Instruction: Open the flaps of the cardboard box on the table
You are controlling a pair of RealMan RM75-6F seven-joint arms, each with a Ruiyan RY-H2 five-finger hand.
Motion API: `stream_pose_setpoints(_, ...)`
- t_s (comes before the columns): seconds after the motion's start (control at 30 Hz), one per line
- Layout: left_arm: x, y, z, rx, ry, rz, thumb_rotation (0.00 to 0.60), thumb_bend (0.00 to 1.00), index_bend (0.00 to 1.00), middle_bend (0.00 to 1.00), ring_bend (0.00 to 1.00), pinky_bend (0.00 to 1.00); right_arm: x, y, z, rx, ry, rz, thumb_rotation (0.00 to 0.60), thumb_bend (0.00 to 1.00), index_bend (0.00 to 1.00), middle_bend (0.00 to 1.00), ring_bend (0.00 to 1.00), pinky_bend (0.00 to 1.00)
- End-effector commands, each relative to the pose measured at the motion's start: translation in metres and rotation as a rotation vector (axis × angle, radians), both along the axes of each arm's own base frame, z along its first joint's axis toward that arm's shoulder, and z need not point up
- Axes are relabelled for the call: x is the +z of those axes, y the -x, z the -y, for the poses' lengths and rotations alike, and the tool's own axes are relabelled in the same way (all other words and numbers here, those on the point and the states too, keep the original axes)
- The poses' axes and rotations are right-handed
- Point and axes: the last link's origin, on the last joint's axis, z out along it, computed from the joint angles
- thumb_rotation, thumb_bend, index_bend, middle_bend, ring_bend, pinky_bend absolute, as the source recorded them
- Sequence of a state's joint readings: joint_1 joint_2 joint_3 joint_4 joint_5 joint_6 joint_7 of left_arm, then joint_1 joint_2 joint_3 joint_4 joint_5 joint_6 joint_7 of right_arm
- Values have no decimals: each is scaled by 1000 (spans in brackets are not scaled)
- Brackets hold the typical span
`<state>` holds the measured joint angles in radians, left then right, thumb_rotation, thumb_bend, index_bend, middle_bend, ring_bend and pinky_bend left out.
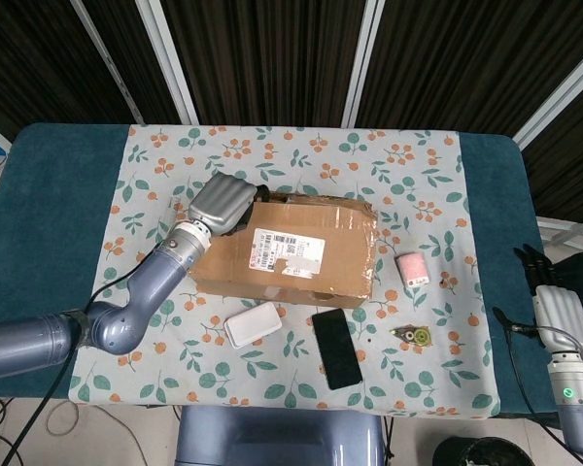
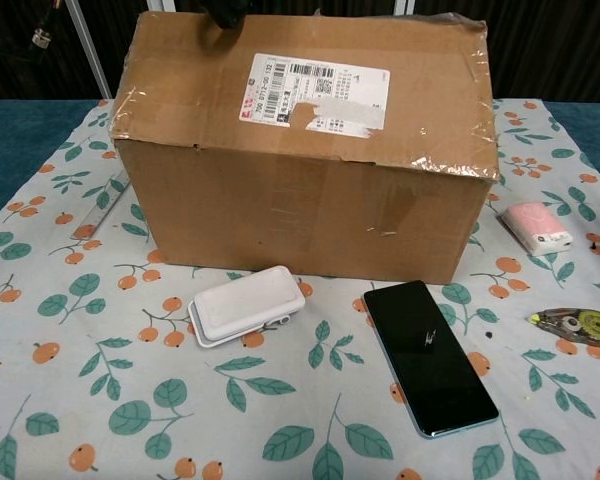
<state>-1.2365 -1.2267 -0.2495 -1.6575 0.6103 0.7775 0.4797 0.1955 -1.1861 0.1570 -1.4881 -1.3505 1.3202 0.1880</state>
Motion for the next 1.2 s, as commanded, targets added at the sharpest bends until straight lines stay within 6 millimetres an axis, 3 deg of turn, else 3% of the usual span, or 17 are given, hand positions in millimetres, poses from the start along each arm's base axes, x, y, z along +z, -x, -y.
stream_pose_setpoints(0.03, 11, -4, 7, -7, 5, 30, 600, 883, 399, 523, 480, 542, 0, 0, 0, 1, -1, -1, 600, 312, 0, 0, 21, 221)
stream_pose_setpoints(0.4, 31, -20, 29, -10, 61, 121, 600, 883, 396, 521, 480, 542, -1, -1, -1, 3, -6, -4, 600, 314, 0, 0, 21, 221)
stream_pose_setpoints(1.2, 42, -56, 99, -37, 311, 289, 600, 881, 386, 516, 479, 542, -1, -1, -1, 4, -8, -7, 600, 321, 0, 0, 20, 221)
